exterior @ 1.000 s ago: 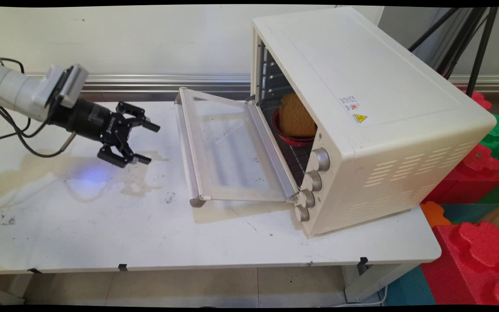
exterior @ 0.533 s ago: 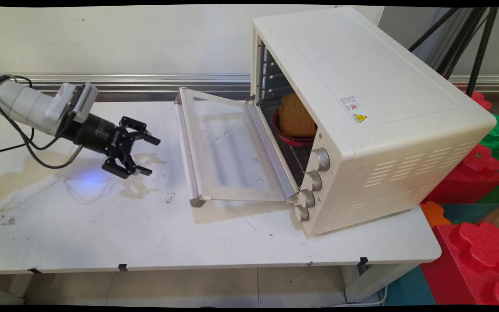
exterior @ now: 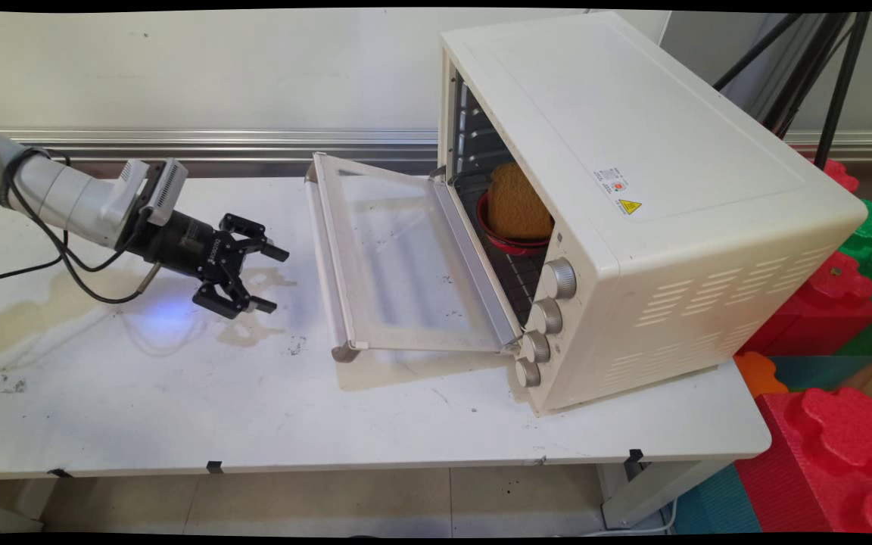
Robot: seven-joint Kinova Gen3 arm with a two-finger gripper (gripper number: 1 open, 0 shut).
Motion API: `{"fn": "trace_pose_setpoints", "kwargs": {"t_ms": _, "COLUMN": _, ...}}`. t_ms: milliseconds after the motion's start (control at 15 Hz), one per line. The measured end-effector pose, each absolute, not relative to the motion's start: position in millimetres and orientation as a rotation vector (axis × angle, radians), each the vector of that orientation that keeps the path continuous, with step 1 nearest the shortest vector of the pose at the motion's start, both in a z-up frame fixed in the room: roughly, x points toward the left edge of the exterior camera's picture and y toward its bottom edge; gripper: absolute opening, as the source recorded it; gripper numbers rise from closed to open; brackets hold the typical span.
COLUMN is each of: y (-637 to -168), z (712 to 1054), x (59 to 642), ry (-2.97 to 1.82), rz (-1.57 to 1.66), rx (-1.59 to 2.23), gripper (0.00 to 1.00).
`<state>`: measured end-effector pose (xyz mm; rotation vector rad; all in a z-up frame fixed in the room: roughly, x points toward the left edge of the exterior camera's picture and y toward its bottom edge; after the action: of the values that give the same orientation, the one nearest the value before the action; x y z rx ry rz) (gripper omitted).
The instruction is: Close the oven
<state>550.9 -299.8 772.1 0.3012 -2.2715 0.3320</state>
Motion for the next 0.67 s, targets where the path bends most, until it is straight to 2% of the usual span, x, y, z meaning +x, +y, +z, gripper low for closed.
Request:
{"fn": "trace_pose_setpoints", "kwargs": {"t_ms": 67, "y": -300.7, "z": 771.0, "x": 550.3, "ry": -2.267, "rz": 0.333, "rx": 0.305, "gripper": 1.00}}
{"fn": "trace_pose_setpoints", "kwargs": {"t_ms": 133, "y": -301.9, "z": 769.9, "x": 549.5, "ry": -2.262, "rz": 0.334, "rx": 0.309, "gripper": 0.00}}
{"fn": "trace_pose_setpoints", "kwargs": {"t_ms": 667, "y": -309.3, "z": 763.9, "x": 544.7, "ry": -2.236, "rz": 0.343, "rx": 0.338, "gripper": 0.00}}
